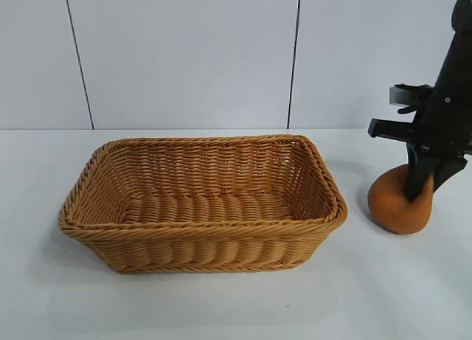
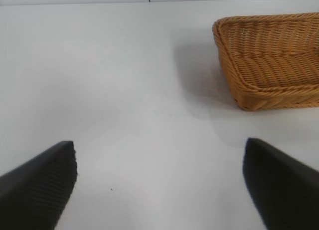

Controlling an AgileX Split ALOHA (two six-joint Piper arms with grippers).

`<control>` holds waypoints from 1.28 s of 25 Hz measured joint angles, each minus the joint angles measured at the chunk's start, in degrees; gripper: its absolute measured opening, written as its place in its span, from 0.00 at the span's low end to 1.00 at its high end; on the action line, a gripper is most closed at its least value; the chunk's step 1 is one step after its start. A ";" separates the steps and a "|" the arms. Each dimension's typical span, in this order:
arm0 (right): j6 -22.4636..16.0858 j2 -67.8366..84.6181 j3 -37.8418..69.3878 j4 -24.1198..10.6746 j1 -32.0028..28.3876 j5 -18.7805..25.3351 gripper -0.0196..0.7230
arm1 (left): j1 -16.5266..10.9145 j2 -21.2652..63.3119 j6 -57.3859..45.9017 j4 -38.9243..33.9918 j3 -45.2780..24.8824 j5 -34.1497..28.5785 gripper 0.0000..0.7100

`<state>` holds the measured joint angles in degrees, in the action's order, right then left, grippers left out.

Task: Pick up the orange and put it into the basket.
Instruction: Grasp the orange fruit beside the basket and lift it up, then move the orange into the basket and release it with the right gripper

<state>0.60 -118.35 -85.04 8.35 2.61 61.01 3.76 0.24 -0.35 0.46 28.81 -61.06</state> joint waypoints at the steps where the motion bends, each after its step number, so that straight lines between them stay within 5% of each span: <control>1: 0.31 1.81 0.00 -0.33 0.04 0.05 0.06 | 0.00 0.00 0.00 0.00 0.00 0.00 0.91; 12: 0.57 17.38 0.00 -0.53 0.12 1.57 0.06 | 0.00 0.00 0.00 0.00 0.00 0.00 0.91; 18: 0.57 18.16 -0.93 3.79 0.82 2.98 0.06 | 0.00 0.00 0.00 -0.05 0.00 0.00 0.91; 32: -4.17 13.84 -3.38 6.57 29.71 -7.73 0.06 | 0.00 0.00 0.00 -0.05 0.00 0.00 0.91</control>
<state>-3.57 -104.51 -88.43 14.92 32.32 53.28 3.76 0.24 -0.35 0.42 28.81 -61.06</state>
